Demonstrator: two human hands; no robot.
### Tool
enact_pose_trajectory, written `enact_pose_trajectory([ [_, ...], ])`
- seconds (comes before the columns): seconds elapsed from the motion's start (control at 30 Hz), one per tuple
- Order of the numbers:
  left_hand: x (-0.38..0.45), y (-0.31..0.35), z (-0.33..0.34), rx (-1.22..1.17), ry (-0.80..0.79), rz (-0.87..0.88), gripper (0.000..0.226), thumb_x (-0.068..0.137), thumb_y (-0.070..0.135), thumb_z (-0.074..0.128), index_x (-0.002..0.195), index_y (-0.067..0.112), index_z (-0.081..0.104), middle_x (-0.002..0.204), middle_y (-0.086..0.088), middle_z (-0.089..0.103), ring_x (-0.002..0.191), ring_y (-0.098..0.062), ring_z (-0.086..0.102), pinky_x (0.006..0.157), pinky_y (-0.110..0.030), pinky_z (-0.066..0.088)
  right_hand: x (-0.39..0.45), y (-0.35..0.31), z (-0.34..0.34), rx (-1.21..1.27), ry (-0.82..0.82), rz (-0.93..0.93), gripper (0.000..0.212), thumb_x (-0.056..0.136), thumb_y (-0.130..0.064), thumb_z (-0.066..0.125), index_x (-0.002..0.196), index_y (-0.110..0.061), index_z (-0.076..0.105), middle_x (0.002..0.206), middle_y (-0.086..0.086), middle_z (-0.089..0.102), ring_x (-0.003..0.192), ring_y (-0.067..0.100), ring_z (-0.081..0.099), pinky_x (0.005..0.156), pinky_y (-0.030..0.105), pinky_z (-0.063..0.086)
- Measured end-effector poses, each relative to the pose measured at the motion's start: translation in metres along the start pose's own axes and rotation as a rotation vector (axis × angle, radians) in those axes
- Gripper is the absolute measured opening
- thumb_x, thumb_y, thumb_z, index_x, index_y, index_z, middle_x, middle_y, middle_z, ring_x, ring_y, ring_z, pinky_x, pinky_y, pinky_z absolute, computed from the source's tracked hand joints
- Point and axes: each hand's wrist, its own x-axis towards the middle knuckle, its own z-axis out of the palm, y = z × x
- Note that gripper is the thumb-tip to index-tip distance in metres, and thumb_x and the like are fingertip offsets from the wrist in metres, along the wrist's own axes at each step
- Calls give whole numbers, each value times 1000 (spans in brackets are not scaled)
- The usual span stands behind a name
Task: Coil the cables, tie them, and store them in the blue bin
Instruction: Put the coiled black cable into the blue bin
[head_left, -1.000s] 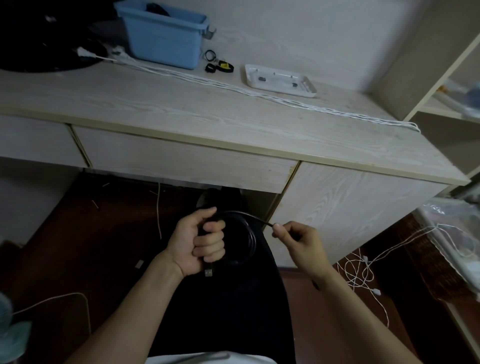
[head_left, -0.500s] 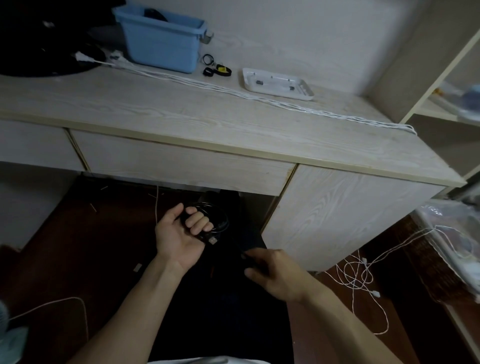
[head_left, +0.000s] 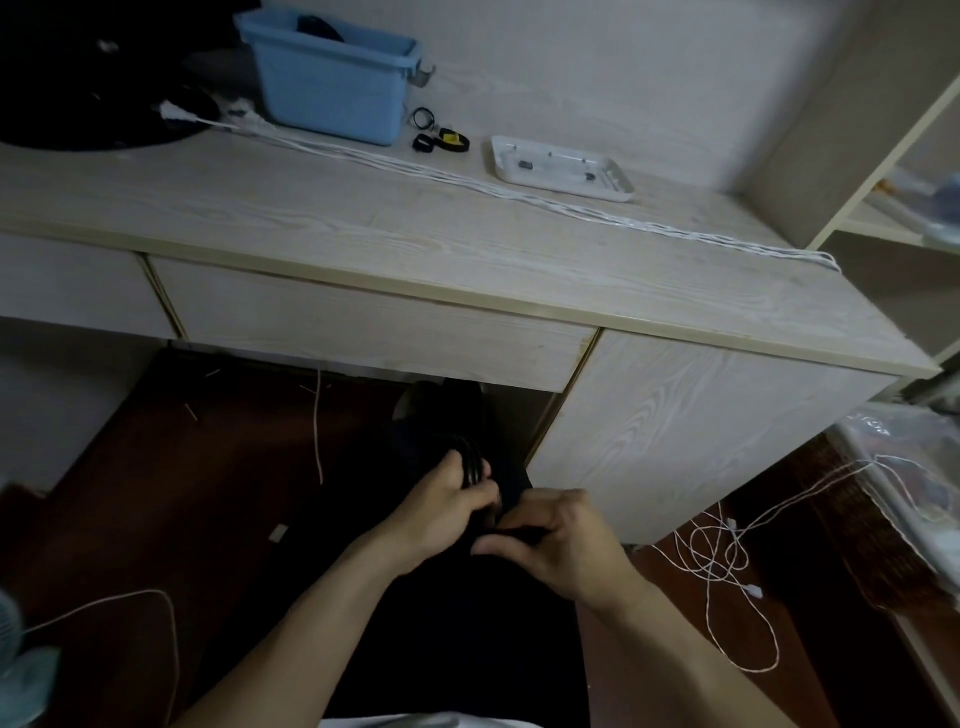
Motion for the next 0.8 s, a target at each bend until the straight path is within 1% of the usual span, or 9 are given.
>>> enact_pose_trajectory([
  [0.07, -3, 4, 3, 77, -101, -4, 27, 81, 41, 58, 96, 18, 59, 96, 3, 62, 95, -13, 60, 97, -36, 45, -1, 3, -4, 6, 75, 39, 35, 75, -55, 77, 79, -20, 75, 76, -13, 66, 66, -1, 62, 60, 13, 48],
  [0.1, -5, 7, 4, 100, -163, -20, 25, 89, 43, 54, 91, 19, 57, 90, 3, 61, 87, -11, 59, 91, -33, 47, -1, 3, -5, 15, 113, 63, 39, 71, -58, 78, 76, -19, 73, 75, -15, 64, 66, -1, 61, 60, 12, 47],
  [0.17, -10, 10, 5, 67, -337, -77, 41, 101, 50, 39, 82, 16, 53, 67, 2, 53, 59, -13, 50, 67, -30, 45, 0, 4, -7, 78, 182, 115, 40, 65, -57, 82, 75, -21, 67, 73, -17, 62, 65, 1, 61, 61, 11, 45],
  [0.23, -13, 11, 6, -36, -461, -151, 55, 101, 59, 30, 78, 14, 50, 52, 0, 37, 44, -14, 31, 51, -29, 36, 2, 5, -9, 160, 223, 143, 38, 67, -54, 82, 78, -23, 64, 76, -14, 61, 68, 5, 60, 62, 15, 45],
  [0.3, -17, 15, 6, -125, -478, -185, 58, 98, 64, 30, 75, 14, 49, 49, 0, 29, 40, -13, 22, 45, -27, 30, 2, 9, -9, 179, 223, 150, 32, 81, -52, 74, 84, -21, 64, 83, -9, 60, 74, 9, 59, 66, 18, 45],
  [0.43, -13, 23, 7, -286, -378, -145, 55, 99, 58, 36, 69, 14, 49, 45, 1, 25, 36, -11, 19, 42, -26, 27, 4, 11, 1, 349, 158, 246, 35, 101, -41, 48, 102, -13, 69, 97, 1, 64, 92, 18, 63, 81, 31, 50],
  [0.53, -11, 23, 6, -410, -344, -150, 48, 100, 49, 42, 74, 10, 54, 48, 1, 25, 39, -12, 20, 44, -27, 28, 6, 8, 4, 486, 139, 341, 31, 103, -32, 45, 109, -13, 68, 98, 0, 69, 95, 21, 66, 85, 38, 52],
  [0.67, -13, 22, 13, -669, -487, -181, 38, 99, 39, 43, 82, 6, 55, 53, 0, 27, 43, -12, 25, 49, -29, 33, 8, 6, 7, 537, 257, 386, 27, 102, -27, 45, 97, -10, 64, 83, -6, 64, 81, 13, 61, 75, 28, 48],
  [0.8, -11, 25, 27, -782, -652, -139, 37, 103, 38, 39, 91, 6, 55, 59, -1, 36, 51, -14, 35, 61, -31, 41, 13, 1, -1, 555, 493, 402, 42, 103, -25, 49, 72, 2, 56, 61, 0, 51, 59, 11, 49, 56, 24, 41],
])
